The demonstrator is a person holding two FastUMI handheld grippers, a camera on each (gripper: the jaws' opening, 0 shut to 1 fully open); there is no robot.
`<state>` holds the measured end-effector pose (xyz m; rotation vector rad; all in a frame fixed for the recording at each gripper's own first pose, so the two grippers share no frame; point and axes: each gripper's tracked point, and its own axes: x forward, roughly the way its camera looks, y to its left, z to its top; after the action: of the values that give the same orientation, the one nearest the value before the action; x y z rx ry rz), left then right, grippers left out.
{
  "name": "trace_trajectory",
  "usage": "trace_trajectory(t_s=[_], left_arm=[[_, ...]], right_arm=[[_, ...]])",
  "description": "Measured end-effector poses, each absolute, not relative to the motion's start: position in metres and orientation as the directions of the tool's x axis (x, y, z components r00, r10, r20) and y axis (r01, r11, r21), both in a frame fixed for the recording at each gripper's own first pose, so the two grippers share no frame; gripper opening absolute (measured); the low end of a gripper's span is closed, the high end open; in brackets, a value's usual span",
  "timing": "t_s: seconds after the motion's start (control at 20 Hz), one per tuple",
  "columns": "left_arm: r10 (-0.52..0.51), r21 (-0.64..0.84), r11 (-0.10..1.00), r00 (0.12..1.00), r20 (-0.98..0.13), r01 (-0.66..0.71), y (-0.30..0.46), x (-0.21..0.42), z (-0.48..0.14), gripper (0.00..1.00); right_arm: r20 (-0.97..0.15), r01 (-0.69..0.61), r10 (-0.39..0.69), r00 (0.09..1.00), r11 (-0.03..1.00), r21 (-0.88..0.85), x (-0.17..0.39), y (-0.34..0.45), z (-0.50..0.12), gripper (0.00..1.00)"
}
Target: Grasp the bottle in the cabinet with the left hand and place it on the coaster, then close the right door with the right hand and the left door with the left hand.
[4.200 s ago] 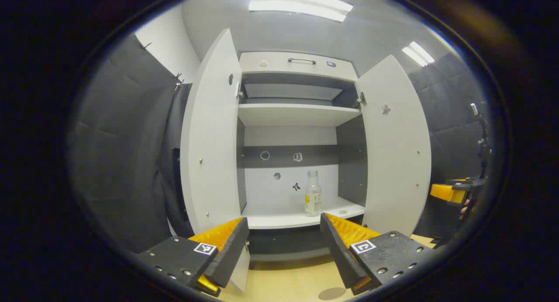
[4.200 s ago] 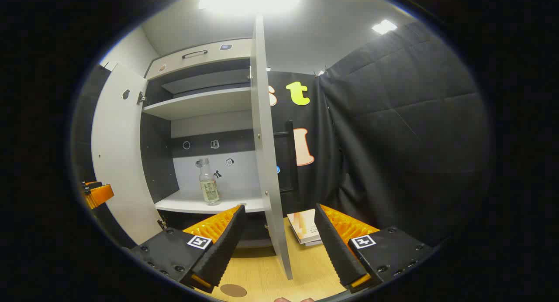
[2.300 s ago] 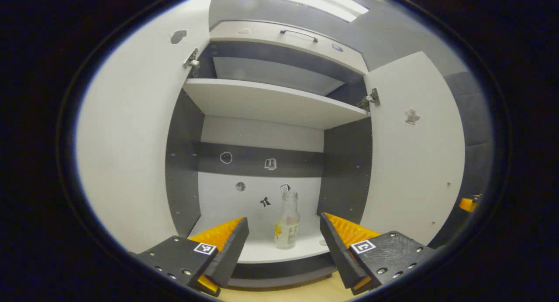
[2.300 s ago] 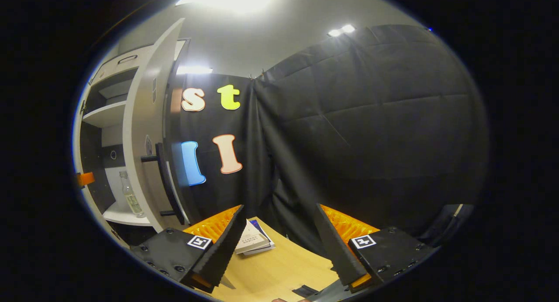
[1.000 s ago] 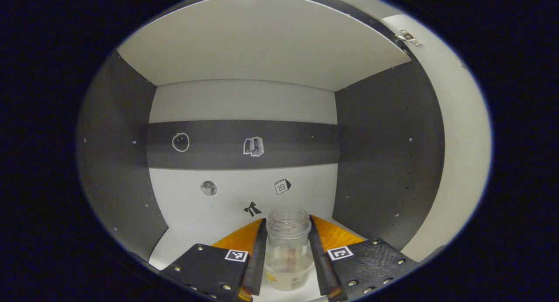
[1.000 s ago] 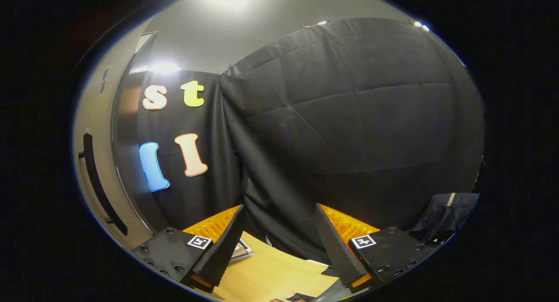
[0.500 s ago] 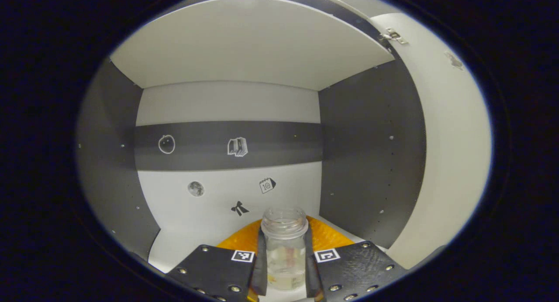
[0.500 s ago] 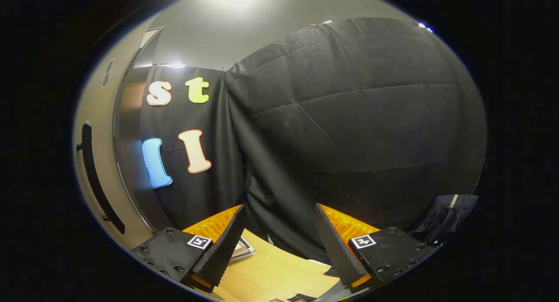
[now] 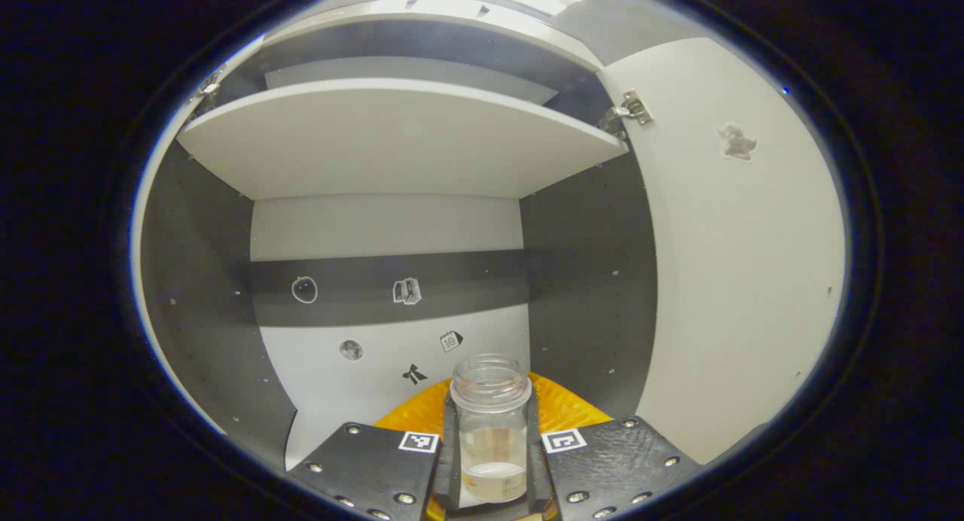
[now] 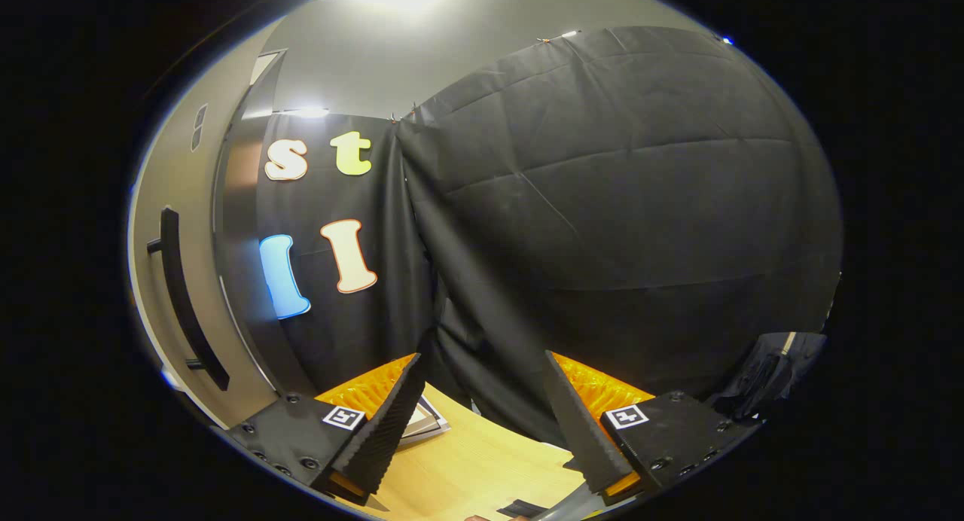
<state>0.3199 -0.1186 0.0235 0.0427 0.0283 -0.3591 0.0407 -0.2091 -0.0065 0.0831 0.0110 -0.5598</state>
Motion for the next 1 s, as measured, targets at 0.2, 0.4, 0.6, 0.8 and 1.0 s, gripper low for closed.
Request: trace_trajectory(t_s=[0.2, 0.4, 0.6, 0.8, 1.0], left_arm=[[-0.376, 0.003, 0.927, 0.927, -0.021, 0.376, -0.118, 0.289, 0.021, 0.27], [-0.398, -0.019, 0.917, 0.917, -0.034, 0.397, -0.117, 0.236, 0.0, 0.27], [-0.409, -0.028, 0.912, 0.91, -0.065, 0.408, -0.119, 0.193, -0.039, 0.27], [-0.411, -0.047, 0.912, 0.905, -0.112, 0.408, -0.119, 0.16, -0.087, 0.43], [-0.413, -0.078, 0.911, 0.901, -0.137, 0.405, -0.12, 0.131, -0.137, 0.38]], right_arm=[[-0.037, 0.501, -0.5, 0.865, 0.862, 0.073, 0.039, -0.202, -0.006, 0.96], [-0.039, 0.472, -0.47, 0.882, 0.878, 0.084, 0.041, -0.196, -0.001, 0.96], [-0.035, 0.453, -0.452, 0.891, 0.887, 0.086, 0.04, -0.192, 0.004, 0.97], [-0.042, 0.427, -0.425, 0.904, 0.901, 0.075, 0.037, -0.186, 0.005, 0.96], [-0.06, 0.392, -0.389, 0.919, 0.917, 0.072, 0.031, -0.175, 0.004, 0.96]])
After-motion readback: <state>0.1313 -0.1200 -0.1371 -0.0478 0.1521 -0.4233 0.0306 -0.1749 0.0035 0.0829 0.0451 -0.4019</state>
